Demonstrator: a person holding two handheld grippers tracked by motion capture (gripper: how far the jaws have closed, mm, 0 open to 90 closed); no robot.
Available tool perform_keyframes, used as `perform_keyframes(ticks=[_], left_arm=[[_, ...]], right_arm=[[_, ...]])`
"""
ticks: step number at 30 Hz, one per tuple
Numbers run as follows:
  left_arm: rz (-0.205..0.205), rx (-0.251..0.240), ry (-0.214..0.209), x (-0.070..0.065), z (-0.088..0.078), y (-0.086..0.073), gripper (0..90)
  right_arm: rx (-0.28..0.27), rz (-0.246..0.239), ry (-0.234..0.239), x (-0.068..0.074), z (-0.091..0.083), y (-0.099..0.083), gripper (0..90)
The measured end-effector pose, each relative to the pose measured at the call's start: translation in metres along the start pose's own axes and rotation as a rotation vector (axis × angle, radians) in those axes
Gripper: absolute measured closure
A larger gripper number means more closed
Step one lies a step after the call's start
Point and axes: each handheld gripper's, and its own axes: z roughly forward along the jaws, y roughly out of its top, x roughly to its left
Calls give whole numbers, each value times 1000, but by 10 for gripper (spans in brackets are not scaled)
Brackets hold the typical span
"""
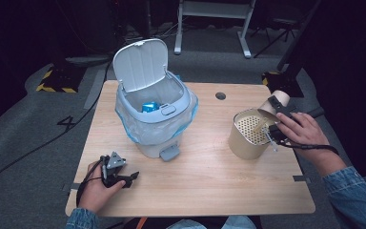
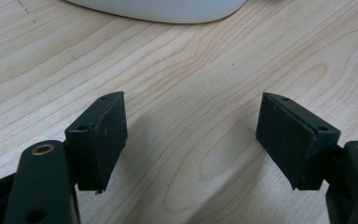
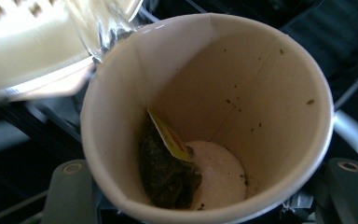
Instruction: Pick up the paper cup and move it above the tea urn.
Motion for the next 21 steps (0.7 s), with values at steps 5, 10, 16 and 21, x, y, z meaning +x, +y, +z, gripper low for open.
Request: perform_keyframes(ticks=[5,10,16,21], left_arm=[[0,0,0,0,0,0,250],[0,0,0,0,0,0,250],[0,0,0,0,0,0,250],[0,0,0,0,0,0,250]], right_arm=[[54,-168,-62,0,-4,8,344],[89,-310,-125,3,-7,13,344],[100,-389,-140,2,-9,13,344],[116,-460,-162,1,-11,15,344]])
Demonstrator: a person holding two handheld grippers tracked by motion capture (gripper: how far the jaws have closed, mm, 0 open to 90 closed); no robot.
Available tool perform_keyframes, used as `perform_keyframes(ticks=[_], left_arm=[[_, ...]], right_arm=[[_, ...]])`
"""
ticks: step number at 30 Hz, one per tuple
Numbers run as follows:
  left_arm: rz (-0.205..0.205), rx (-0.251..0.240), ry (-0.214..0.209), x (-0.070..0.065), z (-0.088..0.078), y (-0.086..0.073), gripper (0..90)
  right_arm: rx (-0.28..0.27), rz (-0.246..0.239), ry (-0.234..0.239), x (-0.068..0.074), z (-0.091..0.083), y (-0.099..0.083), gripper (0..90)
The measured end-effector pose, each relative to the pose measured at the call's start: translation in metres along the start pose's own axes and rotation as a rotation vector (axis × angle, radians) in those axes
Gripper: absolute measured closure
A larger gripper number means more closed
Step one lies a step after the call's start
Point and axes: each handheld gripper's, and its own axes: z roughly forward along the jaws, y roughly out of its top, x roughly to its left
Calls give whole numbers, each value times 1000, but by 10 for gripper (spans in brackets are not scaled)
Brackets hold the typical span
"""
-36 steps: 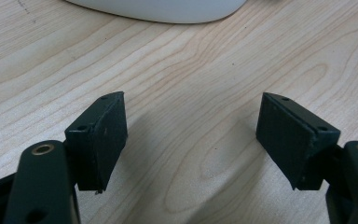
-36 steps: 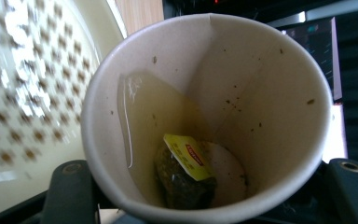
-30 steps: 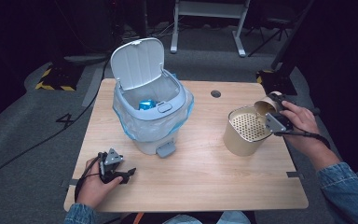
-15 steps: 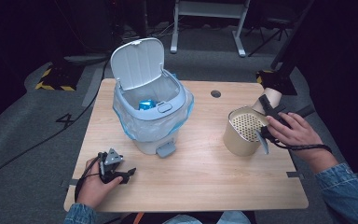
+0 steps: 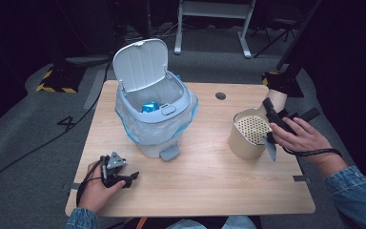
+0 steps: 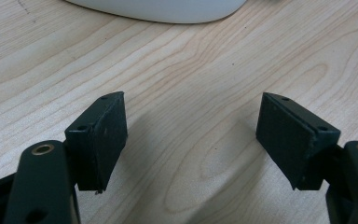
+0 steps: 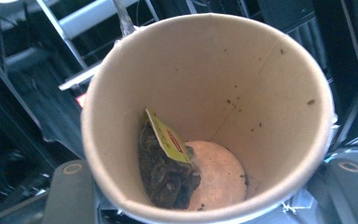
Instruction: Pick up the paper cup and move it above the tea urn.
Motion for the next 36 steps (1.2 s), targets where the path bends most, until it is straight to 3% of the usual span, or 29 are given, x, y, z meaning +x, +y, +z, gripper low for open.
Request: perform_keyframes(ticks=[3,4,7,8,11,14,20,29,31,33,36], left_arm=[[0,0,0,0,0,0,249],[0,0,0,0,0,0,249],[0,0,0,0,0,0,250],[0,0,0,0,0,0,250],[0,0,0,0,0,0,249],[0,0,0,0,0,0,250],[0,0,0,0,0,0,250],[0,0,0,0,0,0,250],[0,0,0,0,0,0,250],[0,0,0,0,0,0,250],[0,0,0,0,0,0,249]], right_arm=[[7,-40,-18,0,-1,0,345],[10,-53,4,0,-2,1,345],[-2,-63,-11,0,-4,5,345],[8,-72,4,-1,-4,6,345],[44,-85,-32,-4,-6,5,346],[36,-99,-36,-4,-8,9,347],[35,-84,-3,-2,-6,7,348],[29,-63,1,-1,-4,6,347],[13,-70,-21,-1,-4,7,347],[13,-43,7,-1,-3,5,345],[19,-25,-6,0,-2,2,343]])
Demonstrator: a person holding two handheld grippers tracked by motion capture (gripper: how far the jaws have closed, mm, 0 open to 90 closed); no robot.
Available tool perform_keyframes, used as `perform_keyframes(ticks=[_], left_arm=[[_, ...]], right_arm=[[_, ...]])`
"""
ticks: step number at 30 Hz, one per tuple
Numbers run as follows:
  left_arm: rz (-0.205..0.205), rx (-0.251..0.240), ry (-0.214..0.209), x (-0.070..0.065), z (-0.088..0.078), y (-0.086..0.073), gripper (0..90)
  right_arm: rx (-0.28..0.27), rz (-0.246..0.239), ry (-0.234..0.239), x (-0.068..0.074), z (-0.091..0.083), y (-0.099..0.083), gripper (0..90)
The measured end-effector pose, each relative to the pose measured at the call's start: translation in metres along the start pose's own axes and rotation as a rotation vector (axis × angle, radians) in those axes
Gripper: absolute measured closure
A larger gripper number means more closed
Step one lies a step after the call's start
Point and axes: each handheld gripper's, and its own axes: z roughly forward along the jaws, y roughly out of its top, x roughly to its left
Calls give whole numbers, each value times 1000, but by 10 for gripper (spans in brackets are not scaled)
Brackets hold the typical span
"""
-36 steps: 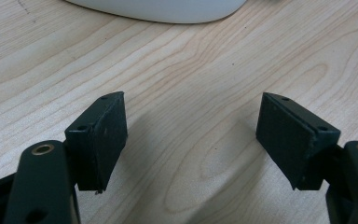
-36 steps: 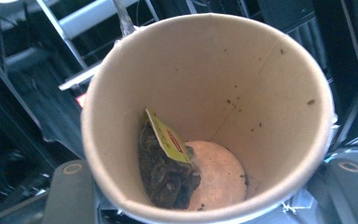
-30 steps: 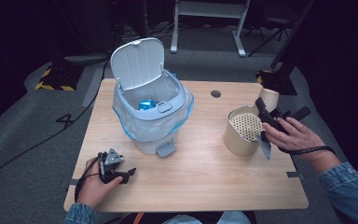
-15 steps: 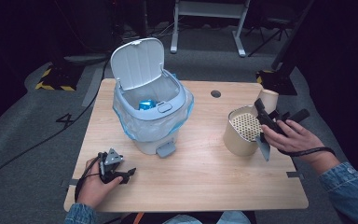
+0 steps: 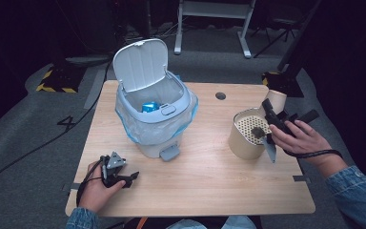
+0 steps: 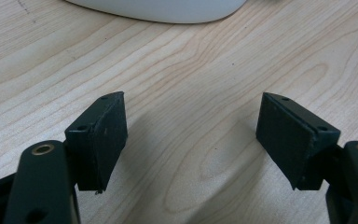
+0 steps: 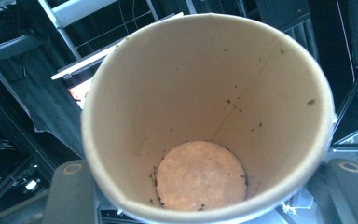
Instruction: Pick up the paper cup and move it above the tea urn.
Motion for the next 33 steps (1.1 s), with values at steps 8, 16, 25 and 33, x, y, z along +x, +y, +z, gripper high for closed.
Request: perform_keyframes(ticks=[8,16,25,33], left_arm=[[0,-1,2,0,0,0,250],[0,0,0,0,0,0,249],[0,0,0,0,0,0,249],[0,0,0,0,0,0,249]], right_arm=[[-21,187,3,-4,0,-18,336],[-121,455,43,-8,2,-34,329],[-348,1072,250,-6,13,-61,324],[-497,1493,428,4,23,-69,324]])
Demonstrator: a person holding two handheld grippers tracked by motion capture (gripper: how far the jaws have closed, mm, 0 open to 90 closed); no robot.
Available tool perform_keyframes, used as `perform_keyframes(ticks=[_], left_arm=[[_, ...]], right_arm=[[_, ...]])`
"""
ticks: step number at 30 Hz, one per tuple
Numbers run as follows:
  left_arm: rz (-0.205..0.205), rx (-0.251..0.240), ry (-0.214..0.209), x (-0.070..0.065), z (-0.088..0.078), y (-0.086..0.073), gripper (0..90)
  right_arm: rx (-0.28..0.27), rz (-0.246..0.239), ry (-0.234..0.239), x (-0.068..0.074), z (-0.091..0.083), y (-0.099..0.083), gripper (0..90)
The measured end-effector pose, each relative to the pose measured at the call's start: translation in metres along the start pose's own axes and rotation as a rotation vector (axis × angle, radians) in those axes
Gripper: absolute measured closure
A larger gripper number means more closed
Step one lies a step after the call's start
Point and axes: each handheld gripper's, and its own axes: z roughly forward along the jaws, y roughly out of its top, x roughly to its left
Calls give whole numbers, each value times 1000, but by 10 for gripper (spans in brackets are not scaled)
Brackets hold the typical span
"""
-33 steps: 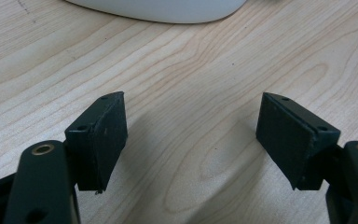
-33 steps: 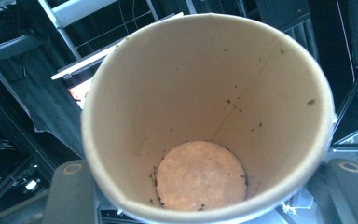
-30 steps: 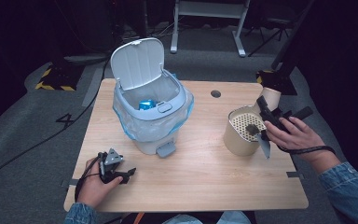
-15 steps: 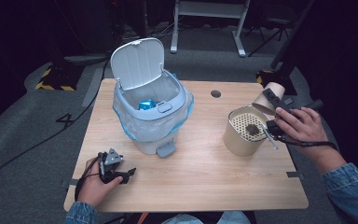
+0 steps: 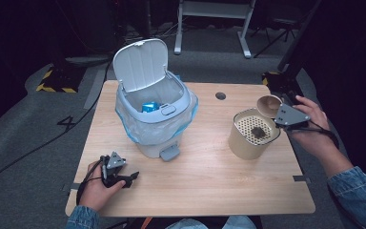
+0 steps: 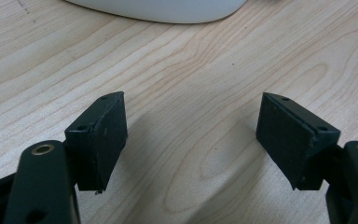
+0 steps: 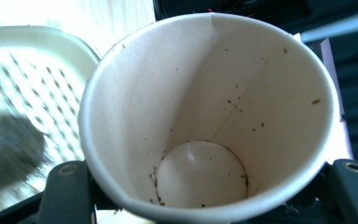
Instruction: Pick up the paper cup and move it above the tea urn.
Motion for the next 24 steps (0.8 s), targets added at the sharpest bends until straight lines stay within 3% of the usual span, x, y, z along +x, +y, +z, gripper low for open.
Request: perform_keyframes(ticks=[1,2,3,4,5,7,8,9,10,11,12,13,14,15,19,24], left_arm=[[1,-2,1,0,0,0,249],[1,-1,1,0,0,0,249],[3,-2,1,0,0,0,249],[3,-2,0,0,1,0,249],[3,-2,0,0,1,0,249],[3,-2,0,0,1,0,249],[0,-3,-1,0,1,0,249],[-2,-3,-3,0,1,0,249],[-2,-3,-3,0,1,0,249],[-2,-3,-3,0,1,1,249],[2,-2,-3,0,1,1,249],[2,-2,-3,0,1,1,249],[1,-2,-3,0,1,1,249],[1,-2,-3,1,1,1,249],[1,-2,-3,1,1,1,249],[2,-2,-4,1,2,2,249]], right_arm=[[-34,173,40,-4,0,-5,323],[-34,173,40,-4,0,-5,323],[-47,259,74,-6,1,-8,323],[-80,408,126,-8,2,-13,321],[-80,408,126,-8,2,-13,321],[-107,539,184,-10,4,-18,321],[-138,657,236,-12,6,-23,320],[-153,702,263,-12,7,-25,320],[-153,702,263,-12,7,-25,320],[-171,782,307,-13,8,-29,320],[-176,822,330,-13,9,-31,321],[-176,822,330,-13,9,-31,321],[-173,872,356,-14,9,-33,322],[-169,952,415,-15,10,-38,324],[-204,994,468,-17,10,-43,325],[-214,972,482,-16,10,-45,323]])
